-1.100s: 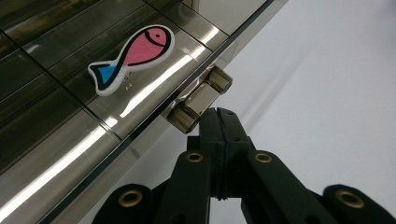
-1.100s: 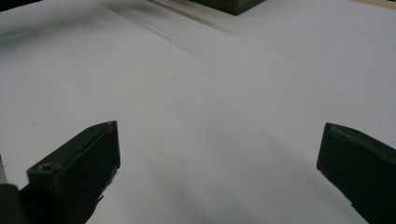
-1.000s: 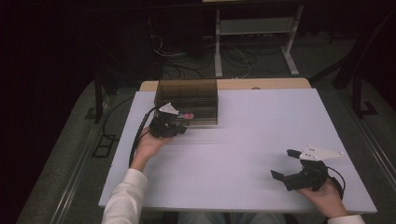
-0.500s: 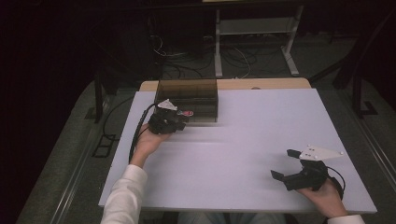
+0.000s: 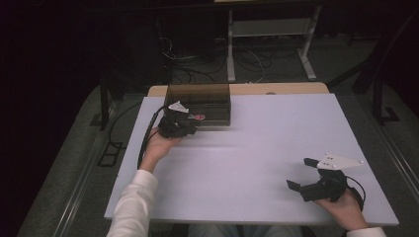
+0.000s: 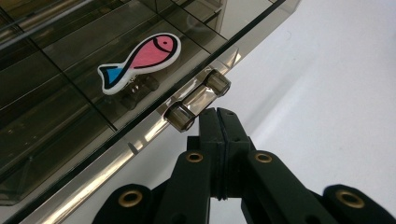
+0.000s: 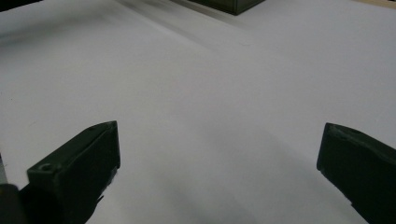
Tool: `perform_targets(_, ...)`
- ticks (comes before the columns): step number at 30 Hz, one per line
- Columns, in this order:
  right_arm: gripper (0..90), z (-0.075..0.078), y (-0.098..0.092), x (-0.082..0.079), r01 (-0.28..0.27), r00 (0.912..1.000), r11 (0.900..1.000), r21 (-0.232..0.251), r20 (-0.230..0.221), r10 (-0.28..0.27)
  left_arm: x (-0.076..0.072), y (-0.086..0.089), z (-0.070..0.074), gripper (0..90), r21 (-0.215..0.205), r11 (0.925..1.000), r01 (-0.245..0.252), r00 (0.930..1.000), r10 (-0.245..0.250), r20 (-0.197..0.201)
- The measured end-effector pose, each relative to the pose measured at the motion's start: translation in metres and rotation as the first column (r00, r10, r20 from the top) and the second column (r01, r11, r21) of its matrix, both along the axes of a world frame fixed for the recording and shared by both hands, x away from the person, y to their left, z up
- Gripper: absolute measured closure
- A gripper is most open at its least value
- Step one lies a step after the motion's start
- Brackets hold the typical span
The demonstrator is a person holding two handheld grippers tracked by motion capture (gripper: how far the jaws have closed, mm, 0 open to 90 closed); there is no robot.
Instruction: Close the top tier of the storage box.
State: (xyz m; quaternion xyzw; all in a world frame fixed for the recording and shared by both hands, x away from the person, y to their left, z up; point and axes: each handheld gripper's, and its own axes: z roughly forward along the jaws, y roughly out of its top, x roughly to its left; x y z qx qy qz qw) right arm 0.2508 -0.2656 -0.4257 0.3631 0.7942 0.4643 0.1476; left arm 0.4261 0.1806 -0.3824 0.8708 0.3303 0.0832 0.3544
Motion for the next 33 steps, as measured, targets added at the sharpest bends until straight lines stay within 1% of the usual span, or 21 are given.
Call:
perform_targets(11,0.0,0.000,0.000,0.000,-0.001,1.0000,1.000,0.001,0.002,0.001,0.007,-0.002,0.005,89.4,-0.007,0.9999,-0.009,1.0000,0.009,0.003)
perform_targets(14,0.0,0.000,0.000,0.000,0.000,1.0000,1.000,-0.001,0.000,0.000,0.009,-0.001,0.005,89.4,-0.017,0.9996,-0.022,0.9998,0.022,0.000)
perform_targets(18,0.0,0.000,0.000,0.000,0.000,1.0000,1.000,0.001,0.001,0.000,0.012,0.001,0.003,89.4,-0.020,0.9990,-0.041,0.9991,0.041,-0.003)
perform_targets(21,0.0,0.000,-0.001,0.000,0.001,1.0000,1.000,0.001,0.001,-0.001,0.014,0.003,0.003,89.4,-0.027,0.9987,-0.043,0.9991,0.043,-0.003)
perform_targets(28,0.0,0.000,0.000,0.000,0.000,1.0000,1.000,0.001,0.000,0.000,0.016,0.001,0.006,89.4,-0.013,0.9989,-0.046,0.9990,0.046,0.002)
perform_targets(33,0.0,0.000,-0.001,0.000,0.002,1.0000,1.000,0.001,0.000,-0.002,0.018,0.000,0.010,89.4,-0.021,0.9983,-0.054,0.9984,0.054,0.015)
